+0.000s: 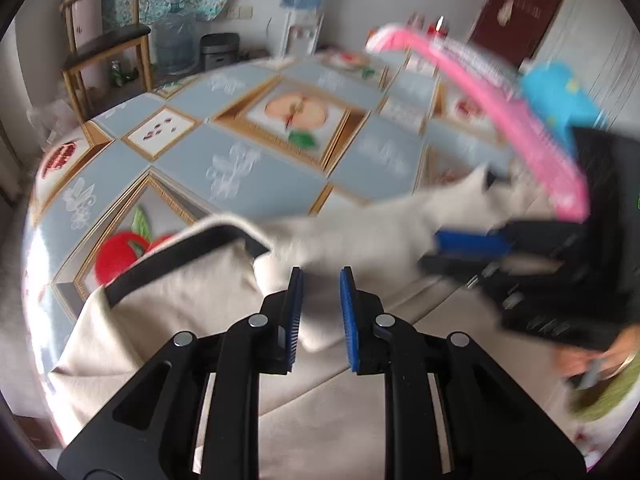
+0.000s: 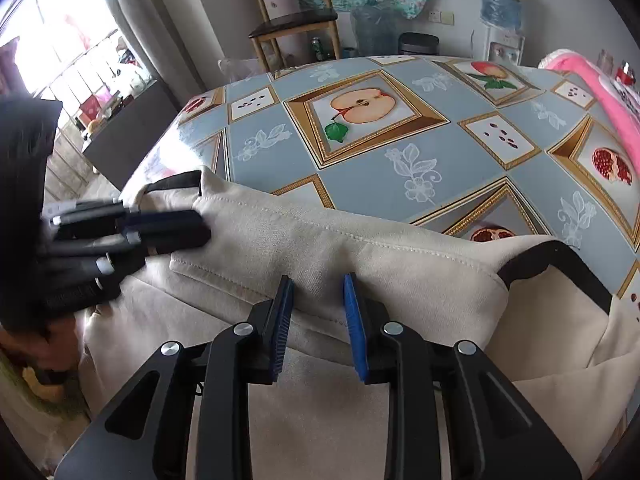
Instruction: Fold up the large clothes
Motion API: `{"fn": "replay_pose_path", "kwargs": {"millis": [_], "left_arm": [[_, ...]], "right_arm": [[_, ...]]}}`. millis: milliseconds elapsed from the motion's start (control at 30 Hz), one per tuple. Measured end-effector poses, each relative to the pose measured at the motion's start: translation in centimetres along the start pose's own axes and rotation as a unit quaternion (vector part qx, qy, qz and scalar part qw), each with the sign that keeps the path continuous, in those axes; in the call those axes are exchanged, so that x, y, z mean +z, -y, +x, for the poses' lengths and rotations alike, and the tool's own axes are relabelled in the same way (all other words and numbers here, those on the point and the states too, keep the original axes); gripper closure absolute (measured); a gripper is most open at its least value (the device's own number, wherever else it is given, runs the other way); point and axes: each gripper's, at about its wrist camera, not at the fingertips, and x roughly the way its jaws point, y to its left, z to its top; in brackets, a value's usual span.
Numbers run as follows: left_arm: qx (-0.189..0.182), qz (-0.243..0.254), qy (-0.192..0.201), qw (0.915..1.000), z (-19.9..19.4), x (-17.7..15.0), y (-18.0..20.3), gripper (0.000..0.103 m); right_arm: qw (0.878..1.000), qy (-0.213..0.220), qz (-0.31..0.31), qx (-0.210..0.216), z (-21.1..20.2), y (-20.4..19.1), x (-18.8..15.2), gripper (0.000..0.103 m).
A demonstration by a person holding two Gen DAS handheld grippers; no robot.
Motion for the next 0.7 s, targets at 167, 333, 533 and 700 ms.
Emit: {"fn": "replay_pose_path", "kwargs": {"millis": [167, 333, 533, 700], "left_arm": [[0.039, 0.023, -0.007, 0.9989, 0.2, -0.1, 1.2, 0.085], [0.045, 0.001, 0.0, 0.999, -3.3, -0.5, 1.2, 0.07], [0.072, 0.0, 0.023, 0.9971, -11.3, -4.7, 3.3, 0.041], [0.063, -0.012, 0.032, 0.9974, -15.6, -11.0, 5.3, 0.028]], "right_arm": [[0.997, 0.016, 0.069, 0.024, -3.9, 2.1, -0.4, 0.075], [0.992, 0.04, 0.117, 0.016, -11.3, 4.3, -3.7, 0.052], [0.993, 0.035, 0.109, 0.003, -17.4, 2.9, -10.4, 0.035], [0.996, 0.019, 0.091, -0.017, -18.6, -0.6, -16.5, 0.026]]}}
